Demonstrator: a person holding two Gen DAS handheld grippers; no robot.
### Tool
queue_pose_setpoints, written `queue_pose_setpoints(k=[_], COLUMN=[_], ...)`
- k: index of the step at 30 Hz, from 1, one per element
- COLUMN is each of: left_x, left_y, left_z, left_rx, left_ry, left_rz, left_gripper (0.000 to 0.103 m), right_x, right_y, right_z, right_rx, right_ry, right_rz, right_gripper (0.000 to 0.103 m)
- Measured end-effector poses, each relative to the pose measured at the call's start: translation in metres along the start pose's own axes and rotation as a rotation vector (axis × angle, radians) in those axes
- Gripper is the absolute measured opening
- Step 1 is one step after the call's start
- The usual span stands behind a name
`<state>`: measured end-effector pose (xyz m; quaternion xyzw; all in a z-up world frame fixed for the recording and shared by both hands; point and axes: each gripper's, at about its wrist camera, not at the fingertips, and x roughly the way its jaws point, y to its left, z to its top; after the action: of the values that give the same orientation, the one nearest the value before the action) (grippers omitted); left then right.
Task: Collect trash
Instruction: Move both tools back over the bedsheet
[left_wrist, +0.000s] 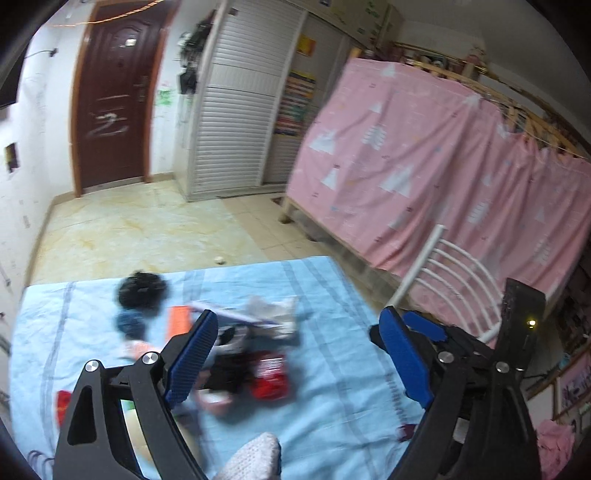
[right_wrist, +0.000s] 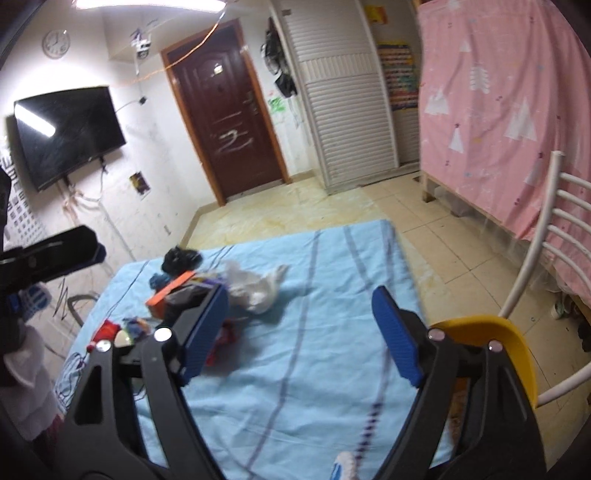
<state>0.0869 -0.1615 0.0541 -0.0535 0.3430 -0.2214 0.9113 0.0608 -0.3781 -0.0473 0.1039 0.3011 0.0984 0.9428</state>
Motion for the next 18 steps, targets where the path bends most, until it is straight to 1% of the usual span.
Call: queue_pose_setpoints(k=[2, 6, 8, 9, 11, 13, 18], left_x=[-0.004, -0.010, -0.014, -0.015, -0.018, -0.020, -0.021], left_y=[0.017, 0.053, 0.073, 0.080, 0.096, 0.111, 0.148], left_z=[-0.003, -0.009, -0.013, -0.016, -0.022, -0.028, -0.047], left_rx=[-0.012, -0.057, -0.084, -0.089, -0.101, -0.120, -0.169], left_ry=[0.000, 0.004, 0.005, 0.004, 0.010, 0.018, 0.051], left_rz=[0.045, 0.087, 0.118, 0.132, 0.168, 0.188, 0.237], left_gripper=[0.080, 0.081, 0.081, 0.081, 0.081, 0.081, 0.082], right_x=[0.008, 0.029, 0.037, 0.042, 0.049, 0.056, 0.068], right_y=[0.011, 0.030, 0.038, 0.042, 0.051, 0.060, 0.070], right_z=[-0.002, -0.008, -0.011, -0.013, -0.017, -0.021, -0.024], right_rx=[-0.012, -0.029, -0.035, -0.042, -0.060, -0.077, -0.091], right_ry=[0.024, 0.083, 0.103, 0.116, 0.138, 0.160, 0.196], right_rz=[0.013, 0.048, 0.058, 0.064, 0.067, 0.072, 0.072], right_gripper=[0.079, 0.080, 0.084, 0.085, 0.085, 0.085, 0.086])
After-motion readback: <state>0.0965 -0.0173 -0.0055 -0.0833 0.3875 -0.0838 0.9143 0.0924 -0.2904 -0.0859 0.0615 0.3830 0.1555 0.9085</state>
